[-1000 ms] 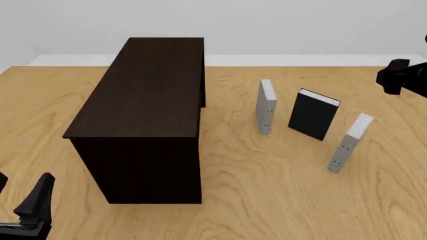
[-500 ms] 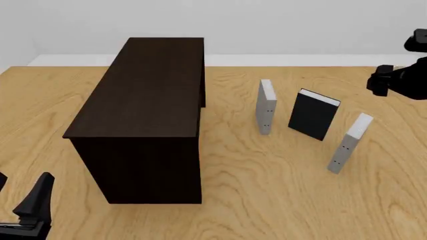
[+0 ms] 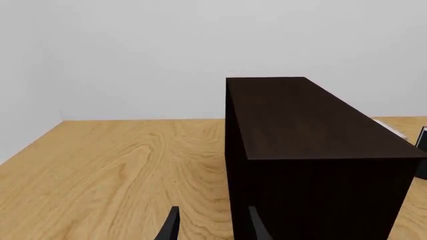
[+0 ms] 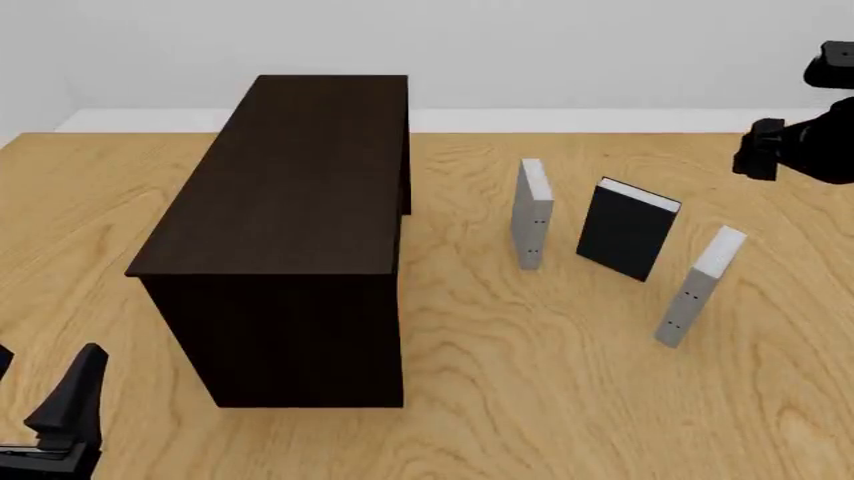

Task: Pick up the book on the right and place it under the cabinet shelf.

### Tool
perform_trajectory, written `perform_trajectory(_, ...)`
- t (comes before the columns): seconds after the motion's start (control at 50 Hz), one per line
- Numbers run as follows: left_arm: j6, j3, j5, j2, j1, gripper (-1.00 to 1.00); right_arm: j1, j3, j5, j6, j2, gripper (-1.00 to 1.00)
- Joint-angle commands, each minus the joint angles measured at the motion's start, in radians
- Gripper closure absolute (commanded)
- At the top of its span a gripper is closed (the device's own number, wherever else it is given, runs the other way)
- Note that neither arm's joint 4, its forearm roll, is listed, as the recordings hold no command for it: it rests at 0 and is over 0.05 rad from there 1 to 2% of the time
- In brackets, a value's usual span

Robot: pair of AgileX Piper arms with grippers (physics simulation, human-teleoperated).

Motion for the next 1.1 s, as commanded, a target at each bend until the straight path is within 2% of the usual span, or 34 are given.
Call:
perform_trajectory(0.02, -0.001, -0.001, 0.002, 0.000, 0.000, -1.00, -0.027, -0.076, 0.138, -0.023, -0.019, -1.00)
perform_trajectory(0.14, 0.000, -0.001, 0.002, 0.000, 0.000, -1.00, -0.040, -0.093, 0.179, -0.025, -0.012, -1.00)
perform_trajectory(0.18, 0.000, -0.002, 0.002, 0.000, 0.000, -1.00, -0.029, -0.090, 0.186, -0.006, -0.008, -1.00)
perform_trajectory(0.46, 0.000, -0.002, 0.000, 0.000, 0.000, -1.00, -0.032, -0.048, 0.178, -0.004, 0.039, -1.00)
perform_trajectory(0.9, 0.001, -0.001, -0.001, 0.000, 0.000, -1.00, -0.036, 0.036, 0.114, -0.002, 0.090, -1.00)
perform_trajectory(1.1, 0.001, -0.004, 0.001, 0.000, 0.000, -1.00, -0.010, 0.073, 0.072, 0.022, 0.125, -1.00)
